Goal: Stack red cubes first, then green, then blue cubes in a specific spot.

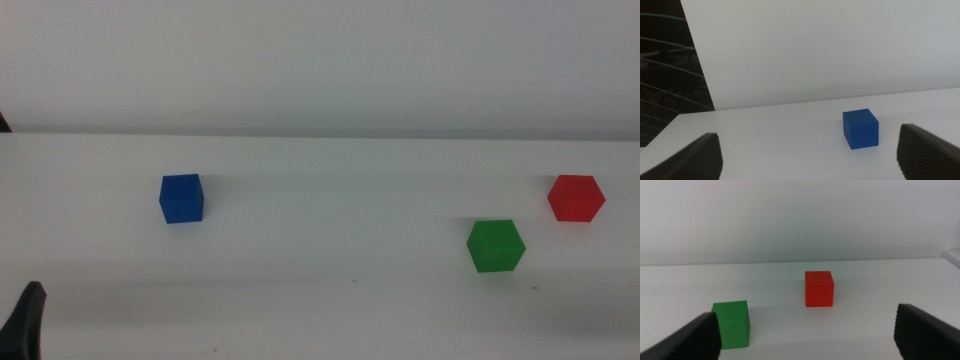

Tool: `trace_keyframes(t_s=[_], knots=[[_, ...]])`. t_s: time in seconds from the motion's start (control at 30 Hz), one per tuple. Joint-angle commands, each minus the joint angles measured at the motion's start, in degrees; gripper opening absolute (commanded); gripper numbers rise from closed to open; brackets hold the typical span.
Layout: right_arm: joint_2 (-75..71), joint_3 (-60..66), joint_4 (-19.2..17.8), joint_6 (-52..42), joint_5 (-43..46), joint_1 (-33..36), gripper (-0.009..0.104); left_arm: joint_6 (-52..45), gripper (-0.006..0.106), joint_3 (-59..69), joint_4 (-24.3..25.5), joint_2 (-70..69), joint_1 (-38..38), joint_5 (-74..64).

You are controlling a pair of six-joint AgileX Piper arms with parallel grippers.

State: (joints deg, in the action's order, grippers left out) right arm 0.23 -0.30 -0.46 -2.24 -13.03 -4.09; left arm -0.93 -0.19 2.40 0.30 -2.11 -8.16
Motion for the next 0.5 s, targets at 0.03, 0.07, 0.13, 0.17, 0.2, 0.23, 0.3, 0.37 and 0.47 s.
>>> trace_keyframes(t_s=[0.03,0.07,0.13,0.17,0.2,0.23,0.3,0.37,0.47], knots=[[-2.3,2.4,-0.1,-0.2,0.5,-0.4,0.092,0.3,0.094,2.3,-0.7,-2.4,-0.1,1.1],[-2.3,2.4,1.4,-0.2,0.5,-0.4,0.092,0.3,0.094,2.3,-0.7,-2.4,-0.1,1.1],[-2.3,2.4,0.5,-0.2,0.9,-0.4,0.092,0.3,0.094,2.3,-0.7,-2.4,-0.1,1.1],[-2.3,2.4,0.5,-0.2,1.7,-0.4,0.092,0.3,0.094,2.3,-0.7,-2.4,-0.1,1.1],[-2.3,2.4,0.5,-0.2,2.3,-0.4,0.092,0.3,0.094,2.3,-0.7,-2.4,-0.1,1.1],[-2.3,2.4,0.5,-0.2,2.9,-0.4,0.092,0.3,0.094,2.3,-0.7,-2.4,-0.1,1.1],[-2.3,2.4,0.5,-0.2,3.5,-0.4,0.092,0.3,0.094,2.3,-0.7,-2.4,-0.1,1.1],[-2.3,2.4,0.5,-0.2,3.4,-0.4,0.092,0.3,0.094,2.3,-0.7,-2.4,-0.1,1.1],[-2.3,2.4,0.5,-0.2,3.4,-0.4,0.092,0.3,0.094,2.3,-0.7,-2.4,-0.1,1.1]])
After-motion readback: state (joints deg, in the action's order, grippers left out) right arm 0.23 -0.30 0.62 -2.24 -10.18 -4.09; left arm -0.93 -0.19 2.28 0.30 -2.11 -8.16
